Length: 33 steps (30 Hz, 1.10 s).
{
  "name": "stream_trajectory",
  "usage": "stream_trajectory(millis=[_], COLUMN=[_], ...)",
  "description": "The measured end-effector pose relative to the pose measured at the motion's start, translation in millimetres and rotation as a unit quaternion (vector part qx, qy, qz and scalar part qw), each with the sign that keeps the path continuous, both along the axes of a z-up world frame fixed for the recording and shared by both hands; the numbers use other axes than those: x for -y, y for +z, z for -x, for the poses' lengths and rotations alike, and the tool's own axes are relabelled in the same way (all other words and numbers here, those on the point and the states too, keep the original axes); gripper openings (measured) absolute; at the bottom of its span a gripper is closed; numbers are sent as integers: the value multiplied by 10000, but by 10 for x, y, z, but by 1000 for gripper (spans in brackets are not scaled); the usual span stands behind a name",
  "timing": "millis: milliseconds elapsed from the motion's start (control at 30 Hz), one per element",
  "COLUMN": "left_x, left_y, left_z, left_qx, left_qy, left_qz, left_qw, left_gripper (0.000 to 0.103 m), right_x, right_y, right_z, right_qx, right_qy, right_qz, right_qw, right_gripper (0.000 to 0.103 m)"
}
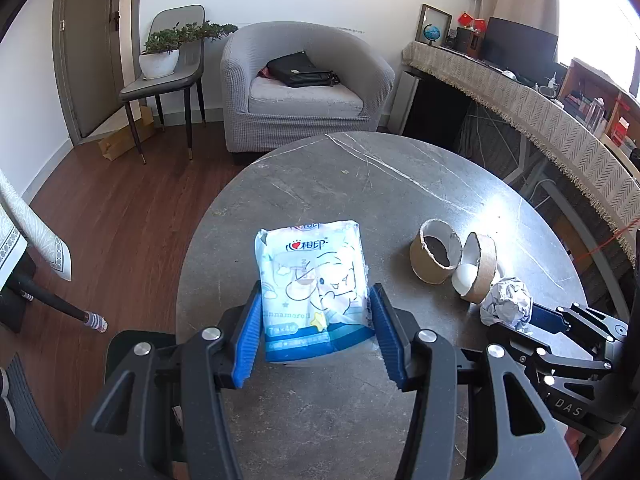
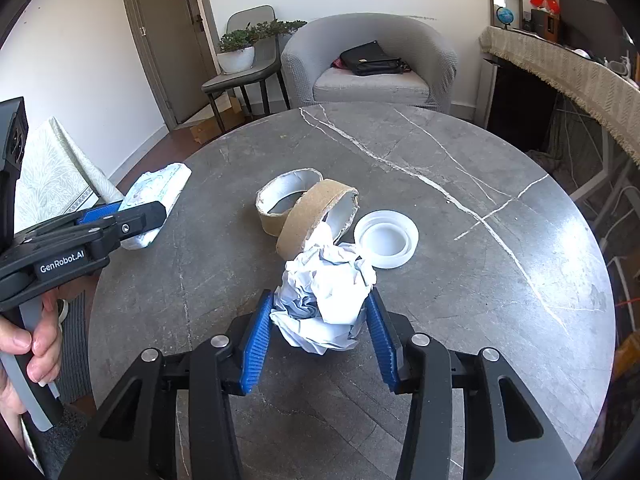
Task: Collect trash
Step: 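Grasp the white-blue wipe pack with the left tool while the right tool grasps the crumpled paper, then carry the wipe pack and crumpled paper over the green bin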
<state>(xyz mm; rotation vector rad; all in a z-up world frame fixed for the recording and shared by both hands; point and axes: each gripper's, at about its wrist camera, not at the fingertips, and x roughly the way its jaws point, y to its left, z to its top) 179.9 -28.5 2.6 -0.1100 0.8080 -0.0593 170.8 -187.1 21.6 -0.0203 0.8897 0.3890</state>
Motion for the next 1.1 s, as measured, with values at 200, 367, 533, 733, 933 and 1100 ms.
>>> stream_trajectory(millis=[200, 367, 533, 733, 933, 1100], left_x=[-104, -135, -258, -441, -632, -812], left_y=[47, 61, 89, 109, 113, 90], left_z=[39, 64, 114, 189, 261, 311], left_qx=[29, 39, 61, 76, 75, 41], left_qy=[62, 73, 143, 258, 378, 503], left_qz=[50, 46, 57, 71, 59, 34], left_qw=[10000, 10000, 9999, 9996, 9992, 9987], left_gripper=[54, 54, 54, 54, 54, 54], right_x=[-66, -157, -254, -429, -615, -755], right_y=[105, 143, 174, 222, 213, 218], right_z=[58, 72, 69, 96, 111, 111], right_qx=[78, 82, 67, 86, 46, 45], right_qy=[55, 100, 184, 352, 515, 614], right_qz=[28, 38, 11, 10, 45, 25], right_qw=[9999, 9999, 9998, 9993, 9987, 9981], right_gripper=[46, 46, 46, 46, 46, 46])
